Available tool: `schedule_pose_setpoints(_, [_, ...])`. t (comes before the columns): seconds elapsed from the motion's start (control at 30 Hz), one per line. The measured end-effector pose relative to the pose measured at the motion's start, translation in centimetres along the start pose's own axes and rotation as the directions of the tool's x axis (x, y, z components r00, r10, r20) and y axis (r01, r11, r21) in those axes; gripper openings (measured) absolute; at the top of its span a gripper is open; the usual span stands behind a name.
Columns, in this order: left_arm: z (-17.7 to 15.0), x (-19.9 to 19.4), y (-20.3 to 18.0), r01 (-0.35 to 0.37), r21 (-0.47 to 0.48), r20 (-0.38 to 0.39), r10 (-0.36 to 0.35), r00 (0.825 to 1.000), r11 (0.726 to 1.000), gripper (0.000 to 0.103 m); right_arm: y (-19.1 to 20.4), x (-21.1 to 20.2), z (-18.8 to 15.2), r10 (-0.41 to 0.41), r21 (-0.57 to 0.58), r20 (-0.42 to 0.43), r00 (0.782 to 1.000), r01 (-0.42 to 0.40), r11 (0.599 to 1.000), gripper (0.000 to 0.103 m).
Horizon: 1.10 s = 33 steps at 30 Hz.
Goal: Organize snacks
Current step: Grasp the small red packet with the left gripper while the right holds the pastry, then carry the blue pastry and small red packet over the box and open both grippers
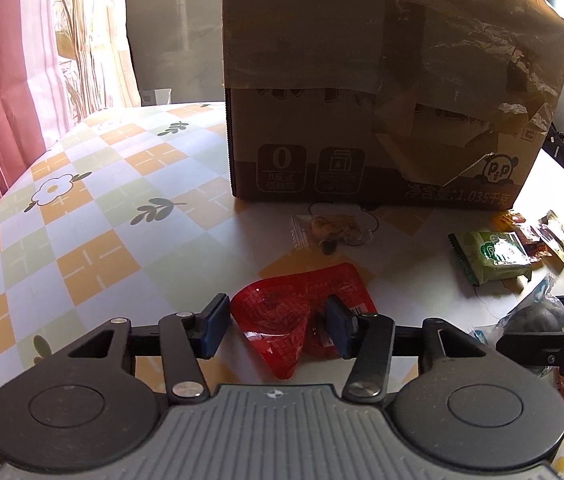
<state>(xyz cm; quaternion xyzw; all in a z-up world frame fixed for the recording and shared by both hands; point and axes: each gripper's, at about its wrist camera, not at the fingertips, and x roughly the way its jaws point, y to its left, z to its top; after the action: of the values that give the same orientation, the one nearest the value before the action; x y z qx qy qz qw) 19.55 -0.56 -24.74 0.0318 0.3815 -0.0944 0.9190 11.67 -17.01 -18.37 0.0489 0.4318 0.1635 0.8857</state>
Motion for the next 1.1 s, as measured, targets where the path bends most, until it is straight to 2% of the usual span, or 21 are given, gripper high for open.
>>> schedule_pose_setpoints(0.1, [-0.2,-0.4,0.0,0.072,-0.012,0.003,-0.072,0.997,0.997,0.043,0.0,0.0,0.0,0.001,0.0,0.0,1.0,-0.001,1.0,0.053])
schedule_pose_setpoints(0.23, [-0.3,-1.0,-0.3,0.104,0.003,0.019,-0.104,0.994,0.995,0.034,0.0,-0.1,0.0,0.002,0.0,-0.002,1.0,-0.002,1.0,0.053])
schedule_pose_setpoints(0.37, [-0.4,-2.0,-0.7,0.139,0.031,0.038,-0.14,0.989,0.99,0.033,-0.1,-0.2,0.0,-0.001,0.005,-0.001,1.0,0.001,1.0,0.053])
schedule_pose_setpoints(0.57, [-0.1,-2.9,-1.0,0.147,0.047,0.065,-0.15,0.987,0.988,0.033,-0.3,-1.0,0.3,-0.017,0.005,0.025,1.0,0.017,1.0,0.053])
schedule_pose_setpoints(0.73, [1.5,-4.6,-0.6,0.141,0.072,0.136,-0.149,0.979,0.987,0.033,-0.2,-2.5,1.4,-0.024,-0.022,0.072,0.997,0.026,0.999,0.053])
schedule_pose_setpoints(0.83, [3.0,-6.1,-0.6,0.134,0.091,0.198,-0.15,0.969,0.987,0.033,-0.3,-4.1,2.7,-0.015,-0.034,0.124,0.992,0.02,0.999,0.053])
schedule_pose_setpoints(0.9, [4.3,-7.3,-0.6,0.147,0.102,0.247,-0.169,0.954,0.984,0.033,-0.2,-5.4,4.0,-0.005,-0.037,0.169,0.986,0.012,0.999,0.053])
schedule_pose_setpoints(1.1, [8.3,-11.2,-1.5,0.186,0.176,0.382,-0.241,0.892,0.967,0.033,0.7,-9.6,8.5,0.025,-0.103,0.306,0.952,0.007,0.995,0.053])
